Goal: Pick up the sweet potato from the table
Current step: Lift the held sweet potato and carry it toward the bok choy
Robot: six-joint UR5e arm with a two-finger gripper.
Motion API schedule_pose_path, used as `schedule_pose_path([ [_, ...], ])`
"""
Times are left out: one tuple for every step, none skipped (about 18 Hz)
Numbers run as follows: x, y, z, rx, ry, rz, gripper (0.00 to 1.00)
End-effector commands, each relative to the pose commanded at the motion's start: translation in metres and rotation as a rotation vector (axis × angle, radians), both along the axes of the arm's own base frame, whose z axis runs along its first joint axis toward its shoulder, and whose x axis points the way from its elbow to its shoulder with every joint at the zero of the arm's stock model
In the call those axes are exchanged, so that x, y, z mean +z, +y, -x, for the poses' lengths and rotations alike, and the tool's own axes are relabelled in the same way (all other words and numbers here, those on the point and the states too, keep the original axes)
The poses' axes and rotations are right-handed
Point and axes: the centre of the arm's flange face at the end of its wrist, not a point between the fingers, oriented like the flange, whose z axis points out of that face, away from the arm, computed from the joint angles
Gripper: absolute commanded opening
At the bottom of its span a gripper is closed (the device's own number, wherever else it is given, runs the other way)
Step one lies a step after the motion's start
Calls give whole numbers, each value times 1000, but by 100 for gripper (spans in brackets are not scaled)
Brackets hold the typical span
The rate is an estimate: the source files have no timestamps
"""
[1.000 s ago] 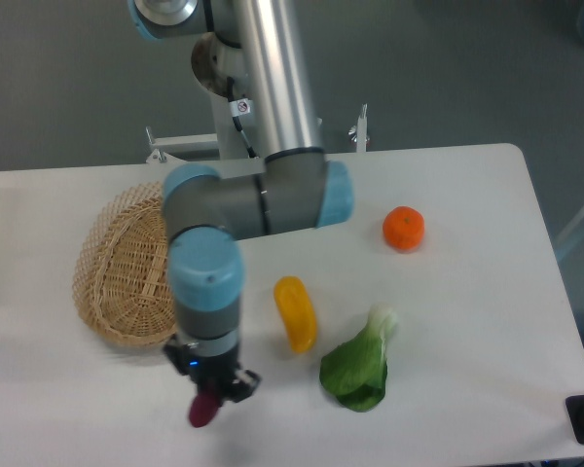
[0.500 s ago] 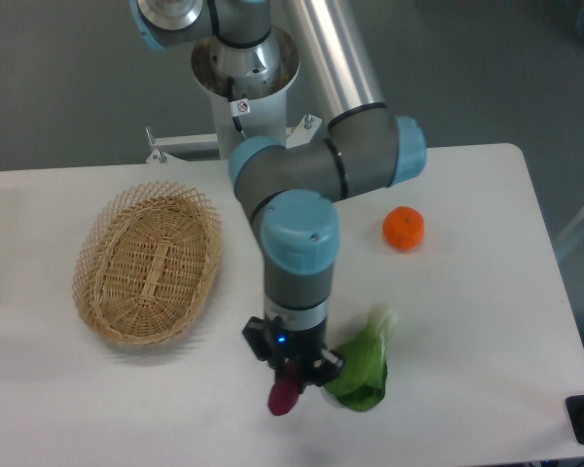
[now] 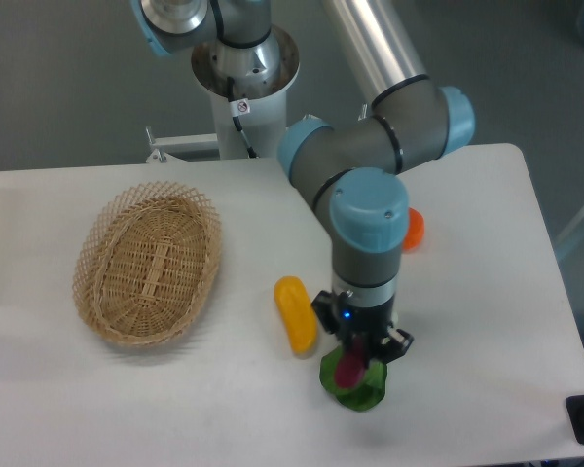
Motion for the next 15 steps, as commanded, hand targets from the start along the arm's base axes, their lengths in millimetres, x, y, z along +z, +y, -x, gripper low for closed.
schedule_pose_path([
  [-1,-2,2,-10,0,4,27],
  [-3,-2,2,-25,-3,10,27],
  [-4,-2,3,-37,-1,13,27],
  [-3,-2,5,-42,1,13,27],
  [-4,-3,5,-43,-2,16,27],
  [-3,-9,10,-37,-2,15,27],
  [-3,-12,13,-45,0,16,27],
  [-3,-12,13,-60,2,19,27],
  [-5,-12,14,-67,-2,23,27],
  [-4,-13,15,-69,0,24,27],
  [-5,-14,15,-67,-2,24,27],
  [-5,-17,18,-61,-1,25,27],
  [-5,-17,18,-61,-2,24,27],
  [-5,-17,18,-61,-1,25,27],
  [-6,-17,19,-61,-3,25,27],
])
